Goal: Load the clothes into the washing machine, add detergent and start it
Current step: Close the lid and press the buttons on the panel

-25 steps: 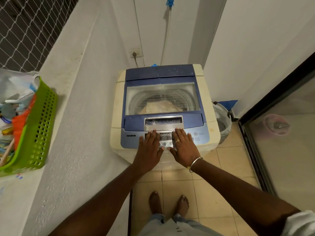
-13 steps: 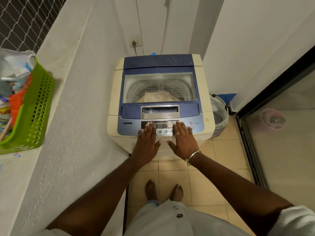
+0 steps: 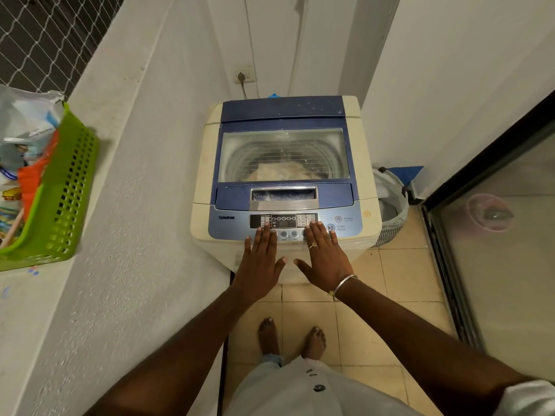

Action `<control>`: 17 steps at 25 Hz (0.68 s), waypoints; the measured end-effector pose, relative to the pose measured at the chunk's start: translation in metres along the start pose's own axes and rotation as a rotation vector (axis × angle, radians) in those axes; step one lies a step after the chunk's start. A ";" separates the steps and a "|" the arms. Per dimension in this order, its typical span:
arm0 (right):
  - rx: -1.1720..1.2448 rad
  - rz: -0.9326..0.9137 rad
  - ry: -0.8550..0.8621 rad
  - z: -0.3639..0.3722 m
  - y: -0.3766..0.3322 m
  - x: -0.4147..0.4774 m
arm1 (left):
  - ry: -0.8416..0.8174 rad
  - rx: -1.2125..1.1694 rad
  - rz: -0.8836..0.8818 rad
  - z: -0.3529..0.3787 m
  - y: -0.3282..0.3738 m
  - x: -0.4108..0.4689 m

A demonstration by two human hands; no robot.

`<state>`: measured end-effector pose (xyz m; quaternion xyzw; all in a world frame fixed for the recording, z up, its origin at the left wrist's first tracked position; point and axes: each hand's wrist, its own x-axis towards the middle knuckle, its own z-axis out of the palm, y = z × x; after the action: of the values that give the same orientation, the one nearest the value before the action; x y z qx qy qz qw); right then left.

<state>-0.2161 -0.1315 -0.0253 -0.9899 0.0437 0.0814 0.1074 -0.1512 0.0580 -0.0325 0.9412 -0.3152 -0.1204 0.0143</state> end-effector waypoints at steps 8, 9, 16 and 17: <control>0.046 0.044 0.016 -0.004 -0.003 0.006 | 0.035 -0.038 0.009 -0.009 -0.001 0.014; 0.053 0.052 0.017 -0.005 -0.003 0.006 | 0.037 -0.049 0.012 -0.009 0.000 0.014; 0.091 0.096 0.032 -0.007 0.007 0.005 | 0.016 -0.057 0.042 -0.006 0.011 0.022; 0.096 0.102 0.034 -0.006 0.008 0.004 | 0.022 -0.052 0.048 -0.006 0.014 0.024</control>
<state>-0.2117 -0.1414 -0.0217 -0.9813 0.0999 0.0678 0.1498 -0.1394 0.0326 -0.0305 0.9340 -0.3342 -0.1179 0.0452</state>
